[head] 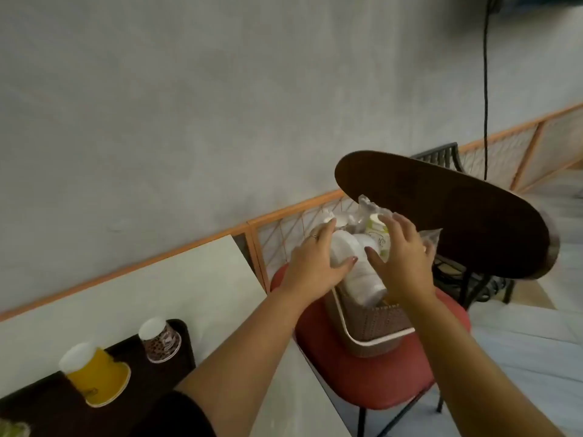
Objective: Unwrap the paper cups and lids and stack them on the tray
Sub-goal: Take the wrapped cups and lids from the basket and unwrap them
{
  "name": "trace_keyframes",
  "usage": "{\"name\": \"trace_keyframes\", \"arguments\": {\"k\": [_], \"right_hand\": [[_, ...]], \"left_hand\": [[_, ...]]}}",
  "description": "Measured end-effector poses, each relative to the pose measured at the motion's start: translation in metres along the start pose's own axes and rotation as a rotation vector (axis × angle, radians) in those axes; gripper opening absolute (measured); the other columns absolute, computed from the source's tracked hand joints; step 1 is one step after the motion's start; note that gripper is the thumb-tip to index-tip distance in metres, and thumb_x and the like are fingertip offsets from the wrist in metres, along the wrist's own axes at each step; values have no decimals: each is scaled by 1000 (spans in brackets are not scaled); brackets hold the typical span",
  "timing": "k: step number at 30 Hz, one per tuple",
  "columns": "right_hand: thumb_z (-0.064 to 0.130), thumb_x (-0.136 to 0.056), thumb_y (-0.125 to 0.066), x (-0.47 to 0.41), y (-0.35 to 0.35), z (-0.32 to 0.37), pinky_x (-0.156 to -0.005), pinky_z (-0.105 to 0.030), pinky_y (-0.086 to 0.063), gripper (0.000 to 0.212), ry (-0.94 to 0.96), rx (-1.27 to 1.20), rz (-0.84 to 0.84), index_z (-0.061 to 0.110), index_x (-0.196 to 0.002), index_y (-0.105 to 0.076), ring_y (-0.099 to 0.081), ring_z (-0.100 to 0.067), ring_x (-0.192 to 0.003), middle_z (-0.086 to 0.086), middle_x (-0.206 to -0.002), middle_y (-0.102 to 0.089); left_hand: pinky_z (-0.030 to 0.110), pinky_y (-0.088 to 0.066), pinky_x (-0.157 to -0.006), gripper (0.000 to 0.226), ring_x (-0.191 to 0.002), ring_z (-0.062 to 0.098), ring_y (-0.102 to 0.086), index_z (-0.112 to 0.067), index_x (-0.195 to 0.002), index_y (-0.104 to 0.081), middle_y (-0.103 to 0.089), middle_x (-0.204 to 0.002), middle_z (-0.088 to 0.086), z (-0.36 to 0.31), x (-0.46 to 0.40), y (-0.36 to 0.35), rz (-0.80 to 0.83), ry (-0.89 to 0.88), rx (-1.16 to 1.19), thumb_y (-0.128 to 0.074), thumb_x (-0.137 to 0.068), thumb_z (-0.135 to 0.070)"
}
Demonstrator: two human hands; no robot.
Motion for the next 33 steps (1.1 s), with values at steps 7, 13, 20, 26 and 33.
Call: {"name": "trace_keyframes", "arguments": {"k": [7,13,20,26,33], "right_hand": [[25,-82,-72,-10,1,-64,-106,-40,-35,71,-162,-171,40,22,-142,-34,-25,-29,-137,-9,-151,-19],[42,-74,-76,-10,-7,-92,-77,-28,-43,65,-193,-179,108,18,-127,-47,-56,-24,-105,-10,-122,-55],[50,-68,-77,-16,3,-87,-69,-28,-49,50,-111,-197,-75,20,-105,-62,-61,-14,-88,2,-94,-67],[46,-66,-78,-15,10,-81,-73,-28,-49,51,-96,-254,-144,19,-106,-64,-61,-14,-91,6,-96,-65],[40,-69,-78,-15,0,-71,-82,-16,-44,77,-145,-572,69,28,-135,-39,-52,-1,-101,14,-117,-51]], "left_hand": [[25,-23,-108,79,-142,17,-20,-19,-150,-17,-18,-156,2,-36,-27,-59,182,-39,68,-63,-88,-37],[21,-30,-99,88,-134,18,-35,-20,-149,-17,-35,-148,4,-43,-34,-94,318,9,128,-71,-80,-22],[25,-40,-93,92,-122,21,-50,-12,-143,-26,-52,-133,7,-43,-44,-112,327,122,182,-82,-69,-19],[27,-45,-88,76,-112,22,-57,-12,-128,-45,-62,-120,5,-41,-50,-112,243,112,192,-85,-65,-23],[14,-43,-83,69,-109,11,-58,-17,-126,-53,-65,-117,0,-29,-47,-96,81,94,298,-85,-64,-22]]}}
Point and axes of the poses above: each hand's wrist, its own x-axis away from the middle knuckle, its own y-axis out of the back of the hand, z = x × y, the point moved 6 cm from there along -x, towards the middle knuckle
